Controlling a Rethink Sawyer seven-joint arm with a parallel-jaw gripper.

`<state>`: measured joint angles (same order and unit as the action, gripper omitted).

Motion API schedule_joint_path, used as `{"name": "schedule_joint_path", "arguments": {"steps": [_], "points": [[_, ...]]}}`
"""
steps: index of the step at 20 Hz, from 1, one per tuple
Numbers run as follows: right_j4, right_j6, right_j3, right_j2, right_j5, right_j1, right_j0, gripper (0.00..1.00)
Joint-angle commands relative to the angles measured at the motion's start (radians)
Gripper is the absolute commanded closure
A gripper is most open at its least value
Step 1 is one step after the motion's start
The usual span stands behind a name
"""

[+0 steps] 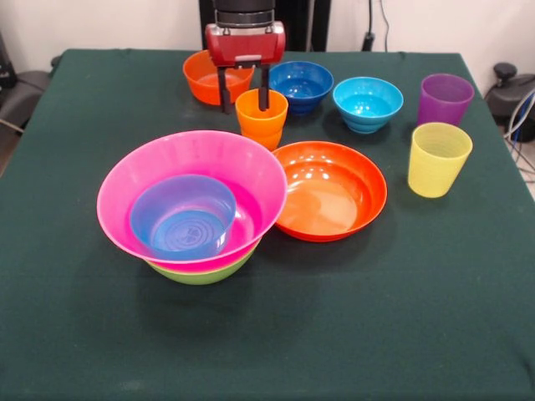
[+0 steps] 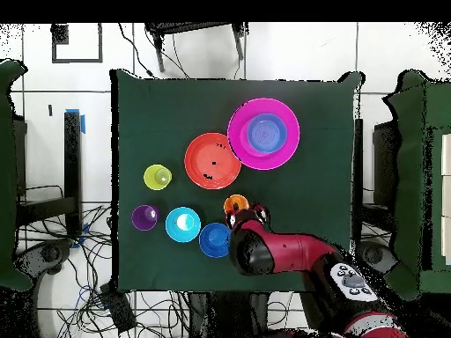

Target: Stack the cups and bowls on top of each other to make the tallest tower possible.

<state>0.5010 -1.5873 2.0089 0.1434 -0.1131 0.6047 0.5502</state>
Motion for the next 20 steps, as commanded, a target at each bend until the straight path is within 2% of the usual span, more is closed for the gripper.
{"name": "schedule_joint_path", "arguments": {"steps": [1,16,20], "points": [[0.066,-0.111,0.006,0.006,-0.055,-0.046,-0.031,0.0],[0.101,-0.11,-0.057,-0.037,-0.172,-0.159,-0.047,0.0],[0.094,-0.109,-0.078,-0.057,-0.201,-0.197,-0.067,0.0]]}}
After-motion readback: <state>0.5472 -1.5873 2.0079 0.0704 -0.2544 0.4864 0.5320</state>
